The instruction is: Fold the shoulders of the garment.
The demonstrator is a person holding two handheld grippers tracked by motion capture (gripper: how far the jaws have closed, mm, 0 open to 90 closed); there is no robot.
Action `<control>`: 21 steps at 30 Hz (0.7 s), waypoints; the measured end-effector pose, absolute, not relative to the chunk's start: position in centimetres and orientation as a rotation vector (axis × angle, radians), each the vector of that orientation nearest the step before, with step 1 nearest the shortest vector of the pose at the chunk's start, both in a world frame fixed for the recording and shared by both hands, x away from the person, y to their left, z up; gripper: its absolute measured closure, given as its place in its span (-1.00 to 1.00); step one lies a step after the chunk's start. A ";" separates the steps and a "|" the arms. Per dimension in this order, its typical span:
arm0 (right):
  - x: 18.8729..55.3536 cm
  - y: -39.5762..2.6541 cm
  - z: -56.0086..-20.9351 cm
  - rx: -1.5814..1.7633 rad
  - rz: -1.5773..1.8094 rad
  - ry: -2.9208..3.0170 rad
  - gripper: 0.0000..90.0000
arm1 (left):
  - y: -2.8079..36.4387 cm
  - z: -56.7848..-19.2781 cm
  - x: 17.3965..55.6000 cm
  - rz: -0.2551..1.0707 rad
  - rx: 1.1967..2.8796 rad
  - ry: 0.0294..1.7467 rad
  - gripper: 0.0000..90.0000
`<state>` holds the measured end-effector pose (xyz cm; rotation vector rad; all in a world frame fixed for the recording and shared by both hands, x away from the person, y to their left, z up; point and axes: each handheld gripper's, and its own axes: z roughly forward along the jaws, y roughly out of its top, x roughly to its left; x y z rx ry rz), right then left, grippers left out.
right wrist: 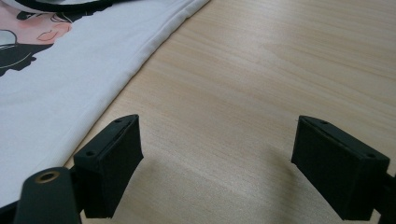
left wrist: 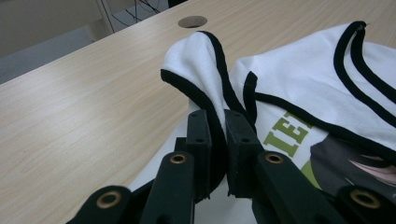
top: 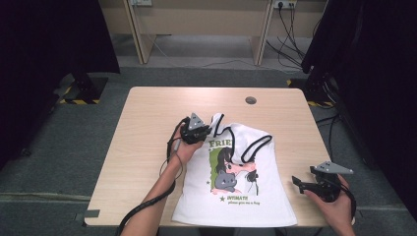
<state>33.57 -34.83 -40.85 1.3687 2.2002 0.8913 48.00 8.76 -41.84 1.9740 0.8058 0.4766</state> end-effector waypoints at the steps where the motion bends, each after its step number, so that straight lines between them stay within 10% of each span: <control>1: 33.6 -34.8 -40.9 1.368 0.890 2.201 -0.64 | 8.8 -41.9 47.8 0.481 1.981 0.802 0.80; 21: 33.6 -34.8 -40.9 1.367 0.886 2.200 -0.64 | 9.4 -42.6 45.5 0.401 2.029 0.738 0.43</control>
